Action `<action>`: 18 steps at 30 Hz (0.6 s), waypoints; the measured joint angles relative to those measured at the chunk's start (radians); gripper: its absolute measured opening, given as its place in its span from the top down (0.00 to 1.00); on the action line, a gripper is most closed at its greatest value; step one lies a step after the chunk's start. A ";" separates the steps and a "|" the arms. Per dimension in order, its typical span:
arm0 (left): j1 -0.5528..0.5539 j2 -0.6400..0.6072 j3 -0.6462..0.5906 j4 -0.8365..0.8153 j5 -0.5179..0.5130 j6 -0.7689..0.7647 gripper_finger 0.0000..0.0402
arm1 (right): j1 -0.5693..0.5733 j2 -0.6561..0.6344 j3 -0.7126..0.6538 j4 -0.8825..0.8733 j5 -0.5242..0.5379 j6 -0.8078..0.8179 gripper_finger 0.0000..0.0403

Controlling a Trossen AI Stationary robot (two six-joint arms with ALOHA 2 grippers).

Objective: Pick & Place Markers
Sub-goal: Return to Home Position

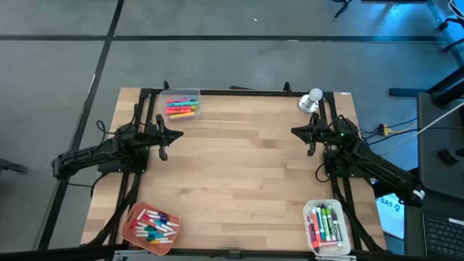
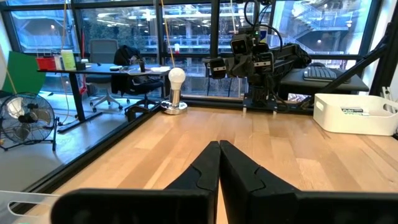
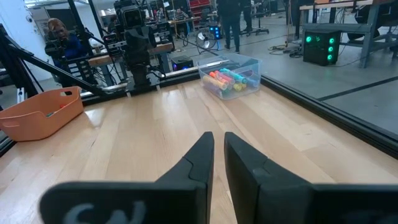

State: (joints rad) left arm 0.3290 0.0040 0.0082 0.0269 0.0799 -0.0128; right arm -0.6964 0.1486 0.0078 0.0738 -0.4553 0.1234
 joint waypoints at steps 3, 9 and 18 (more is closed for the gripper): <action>0.000 0.000 0.000 0.000 0.000 0.000 0.99 | 0.000 0.000 0.000 0.000 0.000 0.000 0.90; 0.000 0.000 0.000 0.000 0.000 0.000 0.98 | 0.000 0.000 0.000 0.000 0.000 0.000 0.90; 0.000 0.000 0.000 0.000 0.000 0.000 0.98 | 0.000 0.000 0.000 0.000 0.000 0.000 0.90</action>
